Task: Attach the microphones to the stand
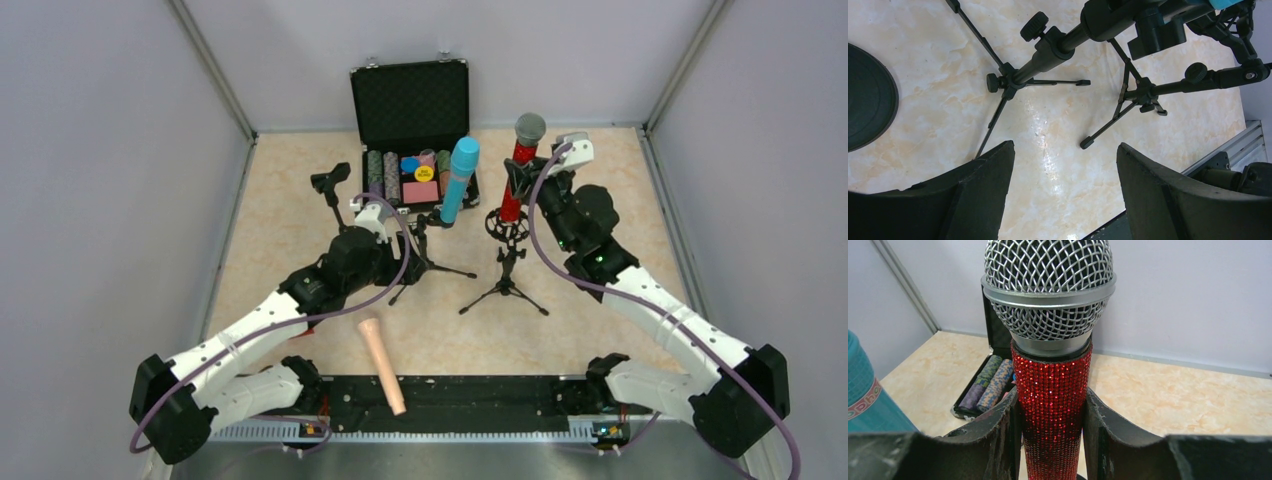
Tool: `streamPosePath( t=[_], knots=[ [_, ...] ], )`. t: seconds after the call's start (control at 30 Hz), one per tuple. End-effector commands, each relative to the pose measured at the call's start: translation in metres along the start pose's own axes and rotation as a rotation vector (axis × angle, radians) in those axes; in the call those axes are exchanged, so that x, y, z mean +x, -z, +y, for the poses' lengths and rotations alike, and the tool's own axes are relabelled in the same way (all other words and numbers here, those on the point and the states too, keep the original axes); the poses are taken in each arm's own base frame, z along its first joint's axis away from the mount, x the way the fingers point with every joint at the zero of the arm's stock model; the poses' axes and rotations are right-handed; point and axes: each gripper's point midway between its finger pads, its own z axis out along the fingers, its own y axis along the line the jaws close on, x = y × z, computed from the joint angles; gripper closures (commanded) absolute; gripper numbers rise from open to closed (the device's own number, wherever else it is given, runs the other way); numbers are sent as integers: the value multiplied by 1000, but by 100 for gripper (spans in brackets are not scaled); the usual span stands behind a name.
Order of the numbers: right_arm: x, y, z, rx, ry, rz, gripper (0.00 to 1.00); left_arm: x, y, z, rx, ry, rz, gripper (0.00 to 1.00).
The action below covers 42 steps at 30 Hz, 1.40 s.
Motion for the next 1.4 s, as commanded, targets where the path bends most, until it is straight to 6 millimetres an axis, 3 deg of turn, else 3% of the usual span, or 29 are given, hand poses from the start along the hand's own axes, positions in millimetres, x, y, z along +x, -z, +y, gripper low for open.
streamPosePath(
  t=[0.0, 0.53, 1.2, 1.37],
  knots=[
    [-43, -8, -4, 28, -26, -128, 100, -14, 2, -14, 40, 20, -28, 21],
    [-24, -9, -7, 42, -27, -82, 100, -14, 2, -16, 50, 25, -26, 21],
    [-17, 2, -9, 38, -15, -59, 100, -11, -1, -18, 56, 43, -14, 21],
    [-6, 1, -10, 37, -2, -30, 100, -12, -2, -19, 57, 48, -14, 21]
  ],
)
